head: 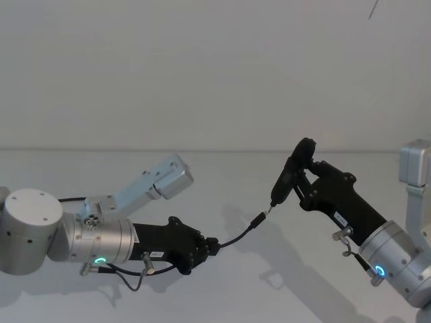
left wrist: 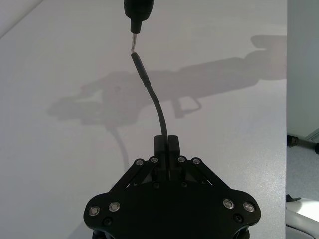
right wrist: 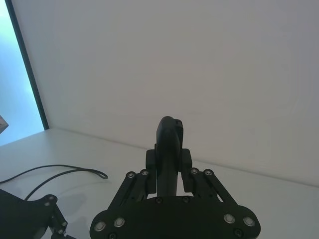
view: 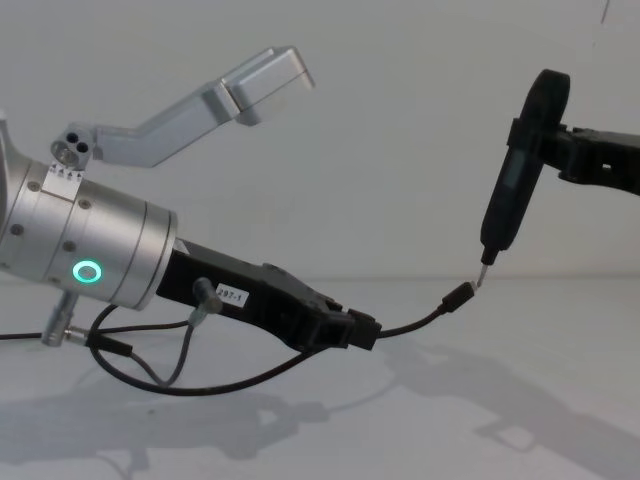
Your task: Pick up the data cable with the one hand.
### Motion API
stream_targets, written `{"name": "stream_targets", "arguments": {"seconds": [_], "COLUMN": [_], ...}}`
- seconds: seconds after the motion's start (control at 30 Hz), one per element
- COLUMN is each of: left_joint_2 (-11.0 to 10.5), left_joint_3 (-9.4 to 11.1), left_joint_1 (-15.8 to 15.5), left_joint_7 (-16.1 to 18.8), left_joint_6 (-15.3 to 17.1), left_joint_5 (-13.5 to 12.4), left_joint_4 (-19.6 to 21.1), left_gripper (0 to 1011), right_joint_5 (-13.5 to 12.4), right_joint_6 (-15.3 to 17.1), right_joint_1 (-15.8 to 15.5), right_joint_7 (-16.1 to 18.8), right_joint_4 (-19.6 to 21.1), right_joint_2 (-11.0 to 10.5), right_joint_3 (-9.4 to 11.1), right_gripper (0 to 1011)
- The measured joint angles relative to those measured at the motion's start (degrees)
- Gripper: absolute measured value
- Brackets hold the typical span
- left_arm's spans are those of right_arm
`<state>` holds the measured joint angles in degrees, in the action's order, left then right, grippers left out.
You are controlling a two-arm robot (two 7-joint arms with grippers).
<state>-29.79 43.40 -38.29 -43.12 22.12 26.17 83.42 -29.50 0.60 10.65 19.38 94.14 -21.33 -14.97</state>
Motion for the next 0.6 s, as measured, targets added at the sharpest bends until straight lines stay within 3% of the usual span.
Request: {"name": "stream_targets", "arguments": {"seconds": [0.6], "left_joint_2": [0.00], "left_joint_3": [0.00], "left_joint_1": [0.00], "left_joint_7": [0.00], "left_joint_6": [0.00], "left_joint_5": [0.00], "left_joint_4": [0.00], "left_gripper": [40], "right_joint_5": [0.03], "right_joint_6": [-0.13], "right_joint_1": [-0.03], "right_joint_7": [0.54], "right_joint_4": [0.17], "right_joint_2": [-0.51], "right_joint_3": [-0.64], "right_gripper": [279]}}
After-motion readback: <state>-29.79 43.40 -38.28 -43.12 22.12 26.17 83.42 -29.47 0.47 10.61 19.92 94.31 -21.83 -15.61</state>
